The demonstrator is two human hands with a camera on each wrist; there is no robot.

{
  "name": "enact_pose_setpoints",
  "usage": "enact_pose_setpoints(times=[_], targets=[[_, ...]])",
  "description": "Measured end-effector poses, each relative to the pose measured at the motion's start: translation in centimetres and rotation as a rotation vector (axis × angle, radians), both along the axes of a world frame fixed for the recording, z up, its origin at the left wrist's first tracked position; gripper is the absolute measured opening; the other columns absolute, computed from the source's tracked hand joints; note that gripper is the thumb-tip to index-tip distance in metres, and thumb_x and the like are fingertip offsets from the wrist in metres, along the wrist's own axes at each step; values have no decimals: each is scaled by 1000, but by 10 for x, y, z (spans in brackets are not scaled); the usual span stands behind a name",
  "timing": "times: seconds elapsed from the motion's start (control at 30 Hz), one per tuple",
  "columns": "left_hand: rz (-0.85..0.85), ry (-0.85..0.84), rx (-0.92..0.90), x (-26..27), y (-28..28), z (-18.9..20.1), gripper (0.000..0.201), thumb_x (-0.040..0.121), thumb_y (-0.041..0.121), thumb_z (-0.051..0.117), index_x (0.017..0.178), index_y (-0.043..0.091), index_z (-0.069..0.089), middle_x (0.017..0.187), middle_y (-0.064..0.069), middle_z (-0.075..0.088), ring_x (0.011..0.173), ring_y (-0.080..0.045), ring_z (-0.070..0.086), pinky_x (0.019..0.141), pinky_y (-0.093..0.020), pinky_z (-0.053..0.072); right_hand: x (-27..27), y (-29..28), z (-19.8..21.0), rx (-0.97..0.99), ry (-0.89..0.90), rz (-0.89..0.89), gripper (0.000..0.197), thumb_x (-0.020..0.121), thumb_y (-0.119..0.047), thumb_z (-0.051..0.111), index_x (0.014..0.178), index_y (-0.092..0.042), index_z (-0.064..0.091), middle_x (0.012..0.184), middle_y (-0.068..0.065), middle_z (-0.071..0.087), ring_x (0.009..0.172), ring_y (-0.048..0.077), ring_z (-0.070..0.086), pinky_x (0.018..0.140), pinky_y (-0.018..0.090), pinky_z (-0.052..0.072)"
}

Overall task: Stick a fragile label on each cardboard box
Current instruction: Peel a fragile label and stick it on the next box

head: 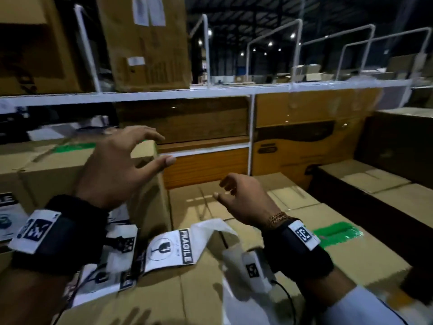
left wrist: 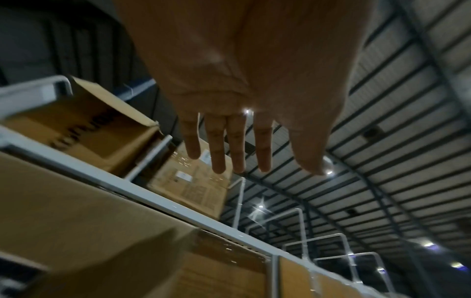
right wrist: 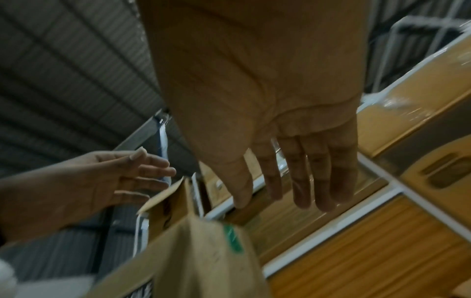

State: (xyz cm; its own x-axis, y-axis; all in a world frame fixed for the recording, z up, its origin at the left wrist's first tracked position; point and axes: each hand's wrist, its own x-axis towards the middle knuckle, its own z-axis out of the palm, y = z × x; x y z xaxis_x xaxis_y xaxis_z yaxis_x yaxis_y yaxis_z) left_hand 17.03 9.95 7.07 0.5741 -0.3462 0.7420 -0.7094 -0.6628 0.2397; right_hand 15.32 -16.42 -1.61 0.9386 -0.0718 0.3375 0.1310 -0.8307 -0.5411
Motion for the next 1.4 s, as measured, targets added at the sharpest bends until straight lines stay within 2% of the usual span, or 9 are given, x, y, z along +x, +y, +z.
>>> enact_pose_setpoints(times=[0.17, 0.47, 0.67, 0.77, 0.93, 1.07, 1.2, 1.3, 1.4], targets=[[-134, 70, -43, -38, -121, -9, 36, 86, 52, 72, 113, 29, 72, 128, 11, 66, 121, -5, 59, 101, -25, 43, -43, -98, -6, 27, -27, -66, 34, 95, -46, 70, 119, -22, 69, 111, -7, 71, 99, 10, 65, 87, 34, 59], [-278, 221, -231, -79, -388, -49, 33, 90, 52, 70, 118, 35, 69, 125, 17, 66, 120, -2, 58, 95, -30, 48, -127, -341, -25, 71, -15, -228, 30, 95, -45, 70, 116, -24, 72, 108, -8, 74, 95, 7, 67, 88, 34, 59], [-362, 410, -269, -109, -543, -94, 30, 92, 51, 69, 119, 37, 68, 121, 17, 66, 114, 2, 58, 77, -4, 40, -175, -489, -61, 188, 7, -430, 22, 95, -37, 73, 109, -20, 74, 99, -6, 74, 87, 6, 68, 80, 31, 58], [-366, 529, -272, -110, -602, -121, 28, 92, 49, 71, 117, 36, 68, 116, 16, 67, 109, 2, 59, 81, -19, 49, -184, -542, -81, 235, -2, -558, 26, 97, -39, 69, 116, -21, 71, 103, -5, 73, 90, 9, 67, 81, 35, 59], [-288, 751, -214, -91, -678, -187, 48, 91, 54, 70, 132, 35, 55, 141, 8, 56, 130, -16, 51, 105, -45, 49, -176, -607, -120, 153, 124, -678, 53, 97, -49, 65, 143, -23, 54, 138, 9, 53, 122, 29, 58, 100, 50, 54], [-216, 1061, -202, -90, -718, -230, 104, 84, 65, 71, 161, 26, 14, 168, -2, 21, 150, -26, 30, 120, -48, 35, -167, -635, -149, -27, 267, -747, 66, 98, -60, 55, 154, -26, 43, 158, 17, 31, 147, 38, 30, 115, 53, 38], [-191, 1392, -304, -92, -739, -271, 143, 67, 84, 71, 159, 30, -23, 172, 2, -2, 157, -27, 12, 125, -44, 21, -164, -654, -170, -121, 163, -782, 60, 97, -69, 46, 141, -32, 61, 156, 17, 36, 149, 39, 24, 116, 62, 33], [-178, 1546, -445, -90, -740, -283, 138, 57, 92, 70, 162, 38, -1, 167, 2, 30, 149, -27, 35, 120, -53, 33, -162, -657, -174, -98, 62, -769, 55, 95, -72, 49, 127, -33, 72, 151, 10, 44, 147, 37, 28, 117, 63, 28], [-126, 1582, -527, -96, -739, -271, 88, 86, 66, 68, 156, 36, 24, 151, 2, 50, 132, -33, 51, 107, -63, 43, -162, -663, -178, -10, -44, -696, 50, 93, -68, 56, 115, -30, 78, 150, 7, 48, 146, 34, 29, 115, 64, 31]])
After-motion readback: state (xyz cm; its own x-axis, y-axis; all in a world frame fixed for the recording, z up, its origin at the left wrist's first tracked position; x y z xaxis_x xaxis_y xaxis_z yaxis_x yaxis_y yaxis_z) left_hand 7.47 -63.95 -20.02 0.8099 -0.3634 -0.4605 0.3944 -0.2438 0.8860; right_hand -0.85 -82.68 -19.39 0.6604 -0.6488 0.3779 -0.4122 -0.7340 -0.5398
